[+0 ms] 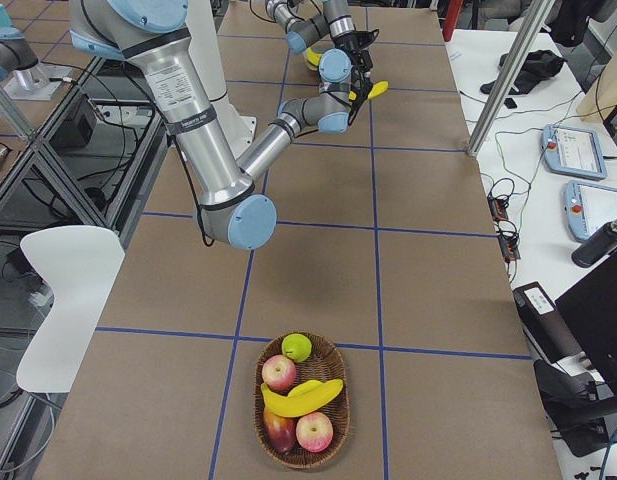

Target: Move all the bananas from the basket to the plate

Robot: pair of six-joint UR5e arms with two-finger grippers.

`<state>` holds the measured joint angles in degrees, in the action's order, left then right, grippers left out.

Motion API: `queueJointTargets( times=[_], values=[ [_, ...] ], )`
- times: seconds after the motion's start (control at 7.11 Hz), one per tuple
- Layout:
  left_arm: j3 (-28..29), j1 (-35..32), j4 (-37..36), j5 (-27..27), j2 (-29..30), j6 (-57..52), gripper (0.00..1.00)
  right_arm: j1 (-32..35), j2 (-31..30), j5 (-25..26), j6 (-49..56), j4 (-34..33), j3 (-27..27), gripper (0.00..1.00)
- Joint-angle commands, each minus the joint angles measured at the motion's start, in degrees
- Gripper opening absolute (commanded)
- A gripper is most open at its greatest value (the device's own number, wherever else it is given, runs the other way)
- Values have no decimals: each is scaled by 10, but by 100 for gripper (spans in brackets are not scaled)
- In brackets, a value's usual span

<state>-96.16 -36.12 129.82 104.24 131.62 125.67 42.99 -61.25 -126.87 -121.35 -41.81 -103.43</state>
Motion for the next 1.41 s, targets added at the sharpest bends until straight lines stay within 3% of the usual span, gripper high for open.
queueJointTargets(
  times=[0.0, 0.7, 0.84, 0.98, 1.27],
  values=[
    [2, 4, 7, -4, 0, -2, 100, -2, 0, 0, -14, 16, 0, 0],
    [6, 10, 8, -4, 3, -5, 98, -16, 1, -4, -8, 16, -1, 0],
    [6, 11, 8, -4, 3, -6, 93, -17, 1, -5, -8, 17, -2, 0],
    [6, 13, 7, -4, 2, -6, 76, -16, 1, -5, -9, 17, -4, 0],
    [6, 14, 6, -4, 1, -6, 0, -16, 2, -5, -10, 17, -5, 0]
  ],
)
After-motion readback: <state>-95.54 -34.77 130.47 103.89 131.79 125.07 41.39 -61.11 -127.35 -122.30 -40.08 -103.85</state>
